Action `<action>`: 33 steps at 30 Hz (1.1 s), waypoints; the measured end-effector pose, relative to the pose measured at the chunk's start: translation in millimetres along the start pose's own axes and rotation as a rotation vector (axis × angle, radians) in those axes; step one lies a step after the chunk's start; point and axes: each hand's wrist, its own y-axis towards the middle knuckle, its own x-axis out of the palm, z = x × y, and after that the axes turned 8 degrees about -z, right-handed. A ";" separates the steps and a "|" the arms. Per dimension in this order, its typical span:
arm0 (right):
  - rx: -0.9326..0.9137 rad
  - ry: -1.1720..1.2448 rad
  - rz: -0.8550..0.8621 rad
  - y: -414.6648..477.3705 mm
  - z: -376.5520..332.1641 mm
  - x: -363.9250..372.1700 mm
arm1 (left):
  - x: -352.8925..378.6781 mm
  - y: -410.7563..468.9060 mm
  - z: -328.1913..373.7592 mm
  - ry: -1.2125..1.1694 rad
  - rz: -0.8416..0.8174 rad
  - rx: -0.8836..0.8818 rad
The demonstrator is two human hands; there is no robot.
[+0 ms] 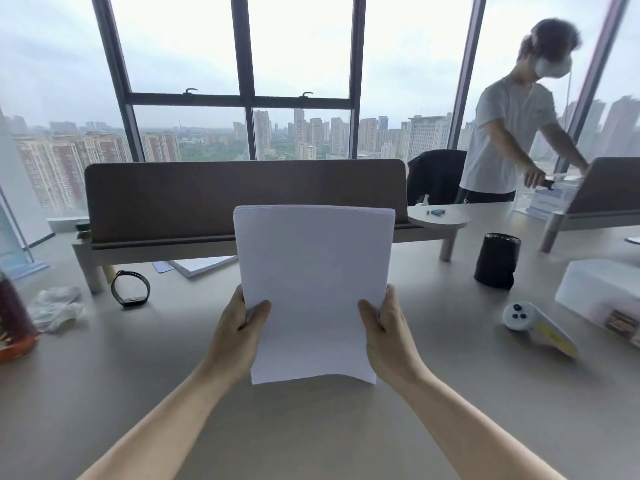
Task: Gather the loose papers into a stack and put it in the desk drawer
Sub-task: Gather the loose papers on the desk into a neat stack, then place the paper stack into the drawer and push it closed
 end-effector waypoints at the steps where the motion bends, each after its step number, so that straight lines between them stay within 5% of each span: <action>1: 0.006 -0.016 0.017 -1.7 1.0 -6.2 | 4.6 -0.2 3.8 -0.002 0.006 0.006; 14: 0.070 -0.063 0.418 -127.7 -20.9 -307.0 | 269.9 -20.6 126.9 -0.381 -0.405 0.065; 22: 0.482 -0.078 0.558 -299.1 4.1 -435.2 | 428.8 -110.5 158.8 -0.524 -0.848 -0.374; 33: 1.111 -0.331 0.235 -367.8 91.1 -510.7 | 528.5 -215.6 45.9 -0.101 -1.190 -0.694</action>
